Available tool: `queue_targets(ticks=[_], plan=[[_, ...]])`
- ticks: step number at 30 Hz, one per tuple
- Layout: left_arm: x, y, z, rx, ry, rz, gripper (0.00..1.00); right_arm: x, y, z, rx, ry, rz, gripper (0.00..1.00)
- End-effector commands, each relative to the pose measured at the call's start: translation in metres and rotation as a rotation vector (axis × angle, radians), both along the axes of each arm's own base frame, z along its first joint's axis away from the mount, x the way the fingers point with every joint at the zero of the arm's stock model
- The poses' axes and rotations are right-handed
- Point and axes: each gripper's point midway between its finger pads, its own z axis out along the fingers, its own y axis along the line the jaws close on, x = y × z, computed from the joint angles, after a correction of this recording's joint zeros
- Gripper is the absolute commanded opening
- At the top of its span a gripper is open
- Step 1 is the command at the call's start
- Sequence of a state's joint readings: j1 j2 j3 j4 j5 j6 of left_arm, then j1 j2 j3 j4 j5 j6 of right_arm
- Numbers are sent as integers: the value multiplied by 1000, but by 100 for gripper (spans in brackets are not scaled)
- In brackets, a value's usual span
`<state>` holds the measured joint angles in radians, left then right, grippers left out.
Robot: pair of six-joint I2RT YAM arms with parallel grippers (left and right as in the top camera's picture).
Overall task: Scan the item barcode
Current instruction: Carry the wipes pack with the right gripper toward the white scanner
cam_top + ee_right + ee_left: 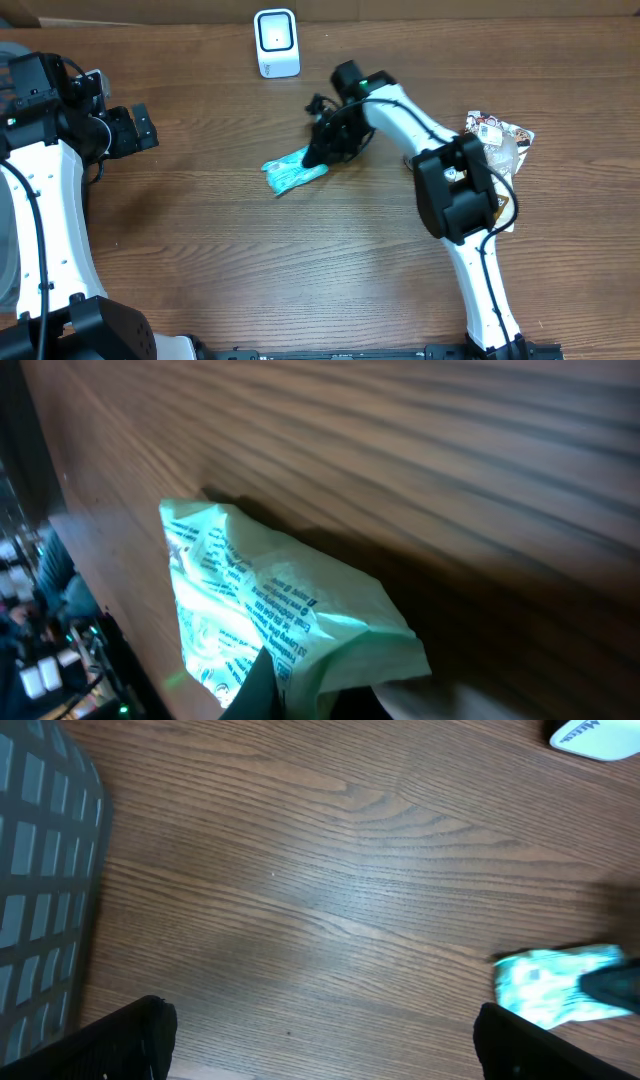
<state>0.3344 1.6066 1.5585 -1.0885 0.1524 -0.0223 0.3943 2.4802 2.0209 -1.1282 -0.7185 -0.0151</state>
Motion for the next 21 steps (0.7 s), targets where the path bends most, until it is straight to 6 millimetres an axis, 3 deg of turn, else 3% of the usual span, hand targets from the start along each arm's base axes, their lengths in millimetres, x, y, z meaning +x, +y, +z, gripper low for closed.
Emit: queue_targets(ticks=[1,7,10,15,21], plan=[[1,0,2,8,-5,-16,99,23,-13,93,84,-176,-30,4],[1,0,2,8,-5,-16,100,8,-34,177,96,-296,-58,4],[2,0,2,9,-6,-16,99,2,-48,203,29,-369,-88,4],[1,0,2,8,-5,-16,100,-10,-66,235,-46,-419,-170,4],[1,0,2,8,-5,-16,99,-10,-78,245,-107,-420,-275,4]])
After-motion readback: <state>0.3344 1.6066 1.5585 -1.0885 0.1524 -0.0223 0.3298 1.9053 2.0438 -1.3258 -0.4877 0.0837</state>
